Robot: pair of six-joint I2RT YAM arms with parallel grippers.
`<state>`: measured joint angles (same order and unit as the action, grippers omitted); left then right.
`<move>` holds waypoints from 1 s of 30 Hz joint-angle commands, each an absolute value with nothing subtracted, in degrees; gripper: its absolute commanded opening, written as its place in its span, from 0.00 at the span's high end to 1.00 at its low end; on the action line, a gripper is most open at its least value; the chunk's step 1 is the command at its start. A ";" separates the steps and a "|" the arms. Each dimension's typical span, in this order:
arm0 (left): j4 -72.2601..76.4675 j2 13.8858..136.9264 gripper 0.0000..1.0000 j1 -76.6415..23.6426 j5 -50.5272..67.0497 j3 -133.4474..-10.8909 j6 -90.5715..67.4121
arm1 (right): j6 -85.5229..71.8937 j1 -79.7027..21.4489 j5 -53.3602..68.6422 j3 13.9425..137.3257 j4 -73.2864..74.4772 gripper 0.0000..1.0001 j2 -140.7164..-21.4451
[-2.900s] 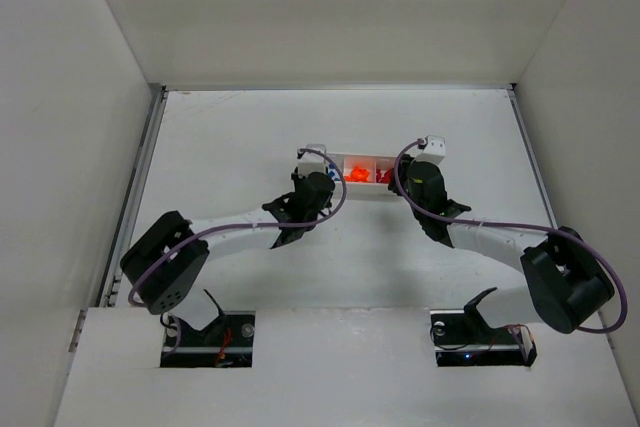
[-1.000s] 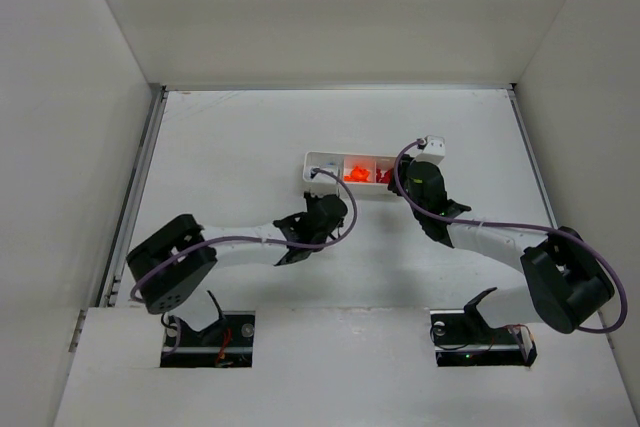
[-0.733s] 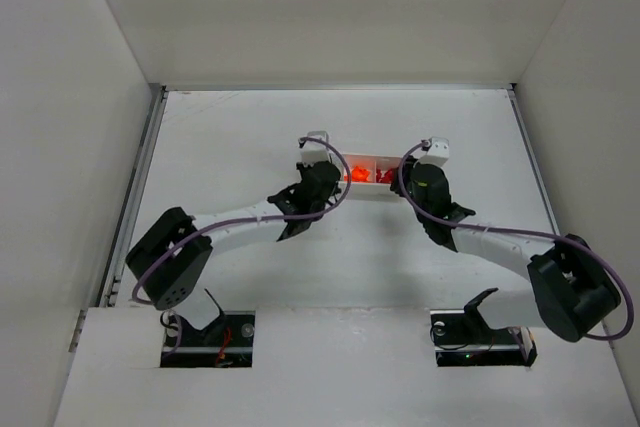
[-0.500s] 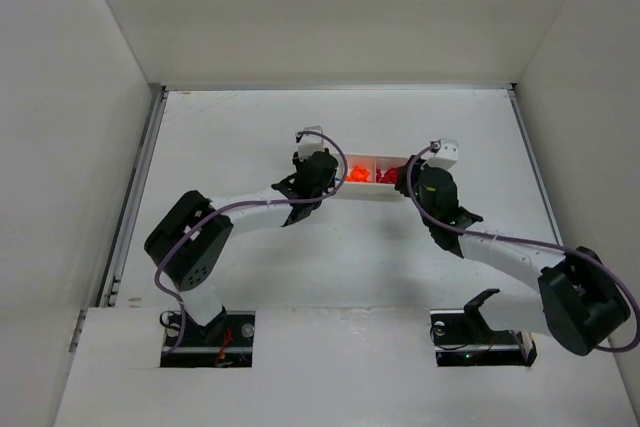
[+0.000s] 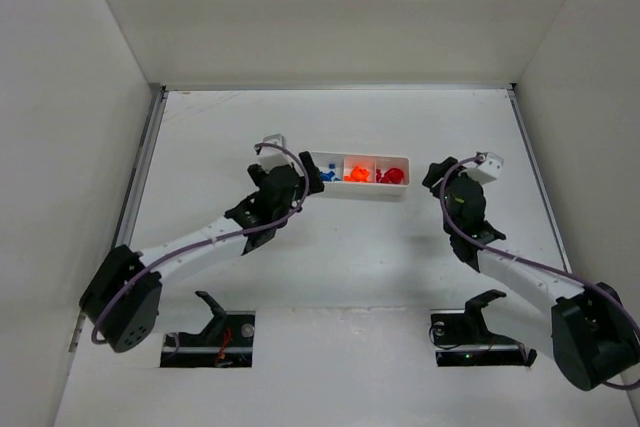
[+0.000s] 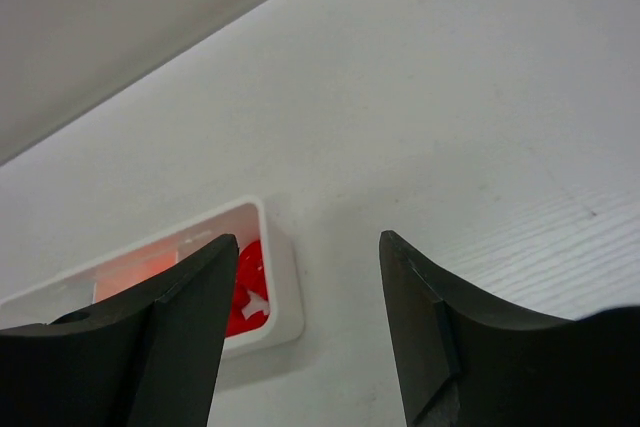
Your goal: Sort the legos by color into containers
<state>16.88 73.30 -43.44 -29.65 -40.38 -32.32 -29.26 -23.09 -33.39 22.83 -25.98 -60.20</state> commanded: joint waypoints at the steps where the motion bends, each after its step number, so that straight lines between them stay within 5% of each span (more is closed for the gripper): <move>1: 12.76 66.64 0.00 -41.71 -32.16 -35.35 -35.23 | -33.39 -19.92 -35.16 21.27 -29.71 0.35 -58.71; 15: -3.78 41.23 0.00 -30.54 -32.26 -20.57 -42.98 | -37.62 -11.20 -32.08 16.35 -34.45 0.36 -64.60; 30: -2.81 46.40 0.00 -29.48 -29.00 -19.68 -42.54 | -37.53 -11.29 -31.46 17.23 -33.75 0.36 -66.44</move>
